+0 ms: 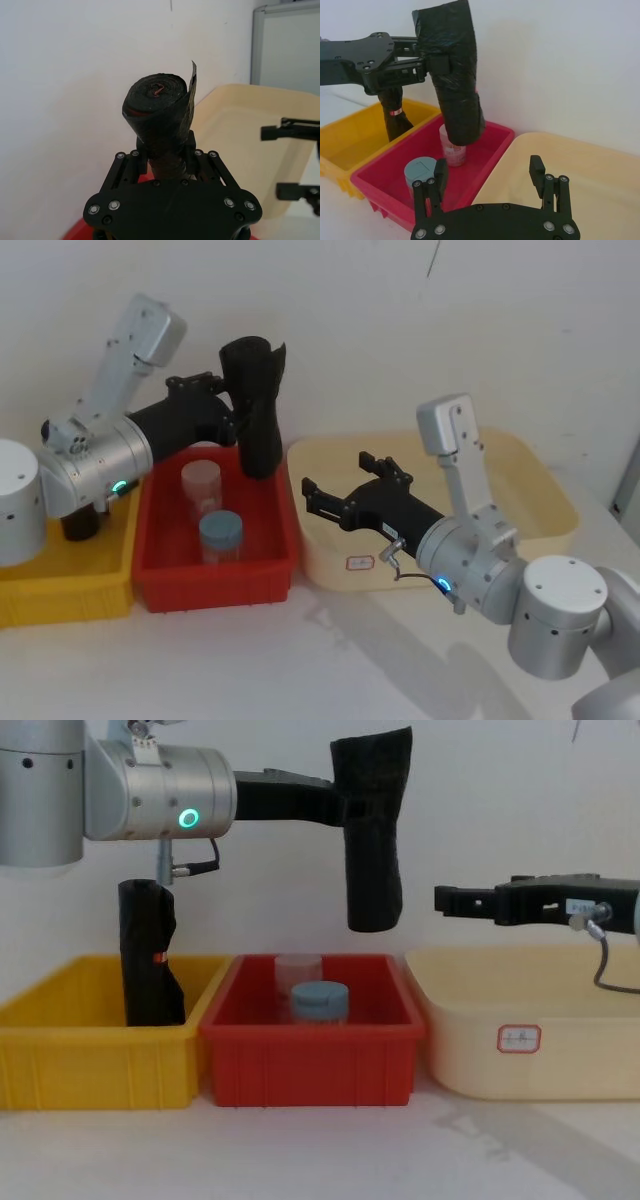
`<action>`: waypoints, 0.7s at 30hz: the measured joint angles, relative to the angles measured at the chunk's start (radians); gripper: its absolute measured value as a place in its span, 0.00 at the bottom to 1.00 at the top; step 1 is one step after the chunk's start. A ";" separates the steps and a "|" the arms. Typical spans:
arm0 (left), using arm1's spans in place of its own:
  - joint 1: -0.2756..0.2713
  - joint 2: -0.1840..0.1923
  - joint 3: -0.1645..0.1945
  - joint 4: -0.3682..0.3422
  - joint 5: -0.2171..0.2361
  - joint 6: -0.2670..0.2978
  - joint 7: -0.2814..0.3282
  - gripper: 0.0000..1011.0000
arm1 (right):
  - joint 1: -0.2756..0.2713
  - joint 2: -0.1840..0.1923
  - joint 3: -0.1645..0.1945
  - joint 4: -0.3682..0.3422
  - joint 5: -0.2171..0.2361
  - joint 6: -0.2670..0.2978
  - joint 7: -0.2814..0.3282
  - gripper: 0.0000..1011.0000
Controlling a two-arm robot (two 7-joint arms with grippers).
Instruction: Pick up the garbage bag with the one hand and transfer it to the other hand.
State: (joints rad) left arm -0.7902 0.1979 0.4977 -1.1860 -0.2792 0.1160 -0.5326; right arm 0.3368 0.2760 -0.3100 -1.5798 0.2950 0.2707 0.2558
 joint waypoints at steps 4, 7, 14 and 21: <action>-0.012 -0.016 0.004 0.025 -0.017 -0.004 -0.016 0.39 | 0.008 -0.015 -0.001 0.016 0.000 0.001 -0.005 0.99; -0.017 -0.023 0.007 0.035 -0.029 -0.004 -0.025 0.39 | 0.014 -0.026 -0.002 0.027 0.000 0.000 -0.008 0.99; -0.022 -0.036 0.011 0.051 -0.051 -0.003 -0.040 0.39 | 0.025 -0.045 -0.005 0.049 -0.002 -0.014 -0.013 0.99; -0.025 -0.048 0.015 0.063 -0.071 0.003 -0.053 0.39 | 0.041 -0.063 -0.009 0.079 -0.016 -0.049 -0.017 0.99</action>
State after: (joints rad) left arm -0.8152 0.1500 0.5131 -1.1228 -0.3504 0.1185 -0.5860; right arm 0.3777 0.2129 -0.3192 -1.5013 0.2790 0.2218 0.2383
